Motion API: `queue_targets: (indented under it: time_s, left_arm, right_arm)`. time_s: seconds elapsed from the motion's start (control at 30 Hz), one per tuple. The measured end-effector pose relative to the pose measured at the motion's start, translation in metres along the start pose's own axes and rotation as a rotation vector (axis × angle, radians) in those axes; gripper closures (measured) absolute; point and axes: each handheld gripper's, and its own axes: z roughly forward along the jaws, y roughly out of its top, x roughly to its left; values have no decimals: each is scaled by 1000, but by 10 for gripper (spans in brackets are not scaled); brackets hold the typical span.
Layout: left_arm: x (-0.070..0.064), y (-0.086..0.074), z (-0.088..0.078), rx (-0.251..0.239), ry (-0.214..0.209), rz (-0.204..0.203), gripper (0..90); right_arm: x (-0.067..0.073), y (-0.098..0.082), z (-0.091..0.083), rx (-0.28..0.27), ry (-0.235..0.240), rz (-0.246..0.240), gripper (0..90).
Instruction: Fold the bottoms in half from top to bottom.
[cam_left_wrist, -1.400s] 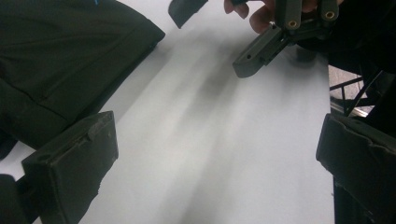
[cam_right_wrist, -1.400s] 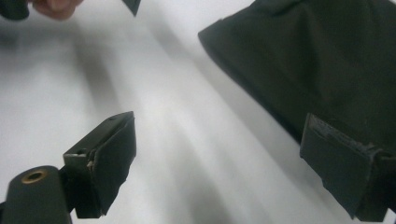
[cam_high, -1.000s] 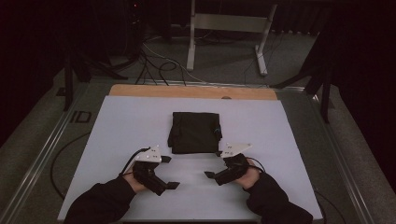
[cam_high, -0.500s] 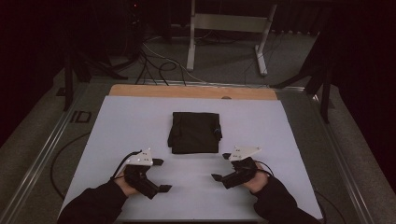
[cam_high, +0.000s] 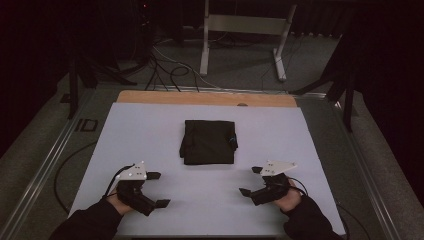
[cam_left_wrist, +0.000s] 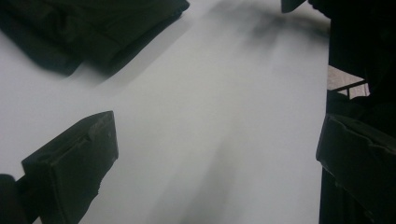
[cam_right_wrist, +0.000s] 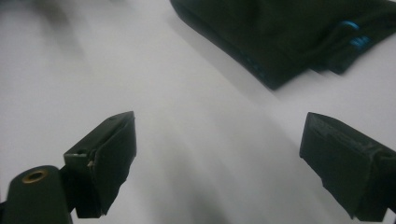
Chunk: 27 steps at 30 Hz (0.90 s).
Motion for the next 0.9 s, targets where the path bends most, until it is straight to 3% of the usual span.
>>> queue_targets:
  time_s: [0.2,0.5,0.67,0.8,0.9]
  left_arm:
    - [3,-8,-8,5,-7,-14,0]
    - [5,-19,-20,4,23,-39,0]
    - [5,-23,-26,27,46,-27,0]
    - [7,-25,-32,10,55,-37,0]
    - [7,-25,-33,6,57,-33,0]
  right_arm:
    - [-2,-10,-13,4,-29,22,99]
    - [-4,-24,-25,10,-62,36,99]
    - [-5,-32,-32,27,-80,54,99]
    - [-5,-39,-38,38,-100,49,99]
    - [-5,-43,-44,26,-108,77,99]
